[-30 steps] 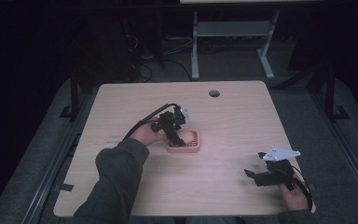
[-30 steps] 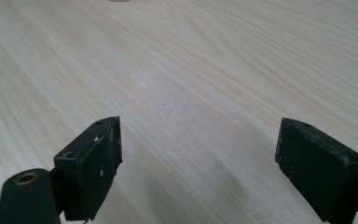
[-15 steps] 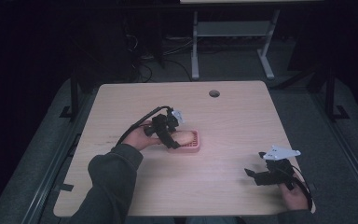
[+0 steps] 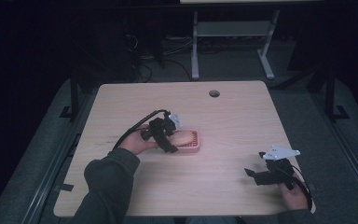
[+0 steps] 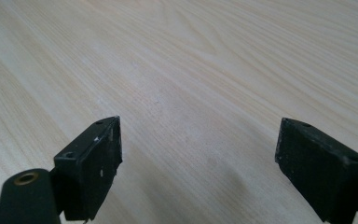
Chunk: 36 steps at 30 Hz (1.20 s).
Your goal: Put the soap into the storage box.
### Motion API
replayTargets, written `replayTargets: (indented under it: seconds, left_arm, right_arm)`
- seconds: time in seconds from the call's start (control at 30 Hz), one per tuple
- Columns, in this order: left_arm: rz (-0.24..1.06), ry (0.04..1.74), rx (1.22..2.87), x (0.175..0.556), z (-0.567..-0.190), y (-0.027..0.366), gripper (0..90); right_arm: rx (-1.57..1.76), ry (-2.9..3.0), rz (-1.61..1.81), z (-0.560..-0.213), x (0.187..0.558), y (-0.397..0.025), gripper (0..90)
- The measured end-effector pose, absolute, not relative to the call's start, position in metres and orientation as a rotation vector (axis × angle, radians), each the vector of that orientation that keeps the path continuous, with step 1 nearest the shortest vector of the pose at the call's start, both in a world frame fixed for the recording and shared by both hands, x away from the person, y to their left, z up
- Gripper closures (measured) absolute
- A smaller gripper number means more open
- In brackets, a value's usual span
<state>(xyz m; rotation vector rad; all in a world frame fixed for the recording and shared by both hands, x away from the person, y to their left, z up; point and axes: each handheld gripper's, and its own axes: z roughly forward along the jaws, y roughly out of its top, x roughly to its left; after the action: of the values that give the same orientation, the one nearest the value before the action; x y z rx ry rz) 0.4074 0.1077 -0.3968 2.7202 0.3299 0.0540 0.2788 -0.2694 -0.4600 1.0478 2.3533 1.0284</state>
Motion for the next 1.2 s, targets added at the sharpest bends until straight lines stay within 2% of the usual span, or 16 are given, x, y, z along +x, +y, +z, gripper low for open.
replayTargets:
  seconds: [1.2]
  left_arm:
    - [0.099, 0.350, 2.662, 0.365, -0.393, 0.147, 25.2]
  right_arm:
    - [1.086, 2.333, 1.006, -0.461, 0.285, -0.271, 14.1]
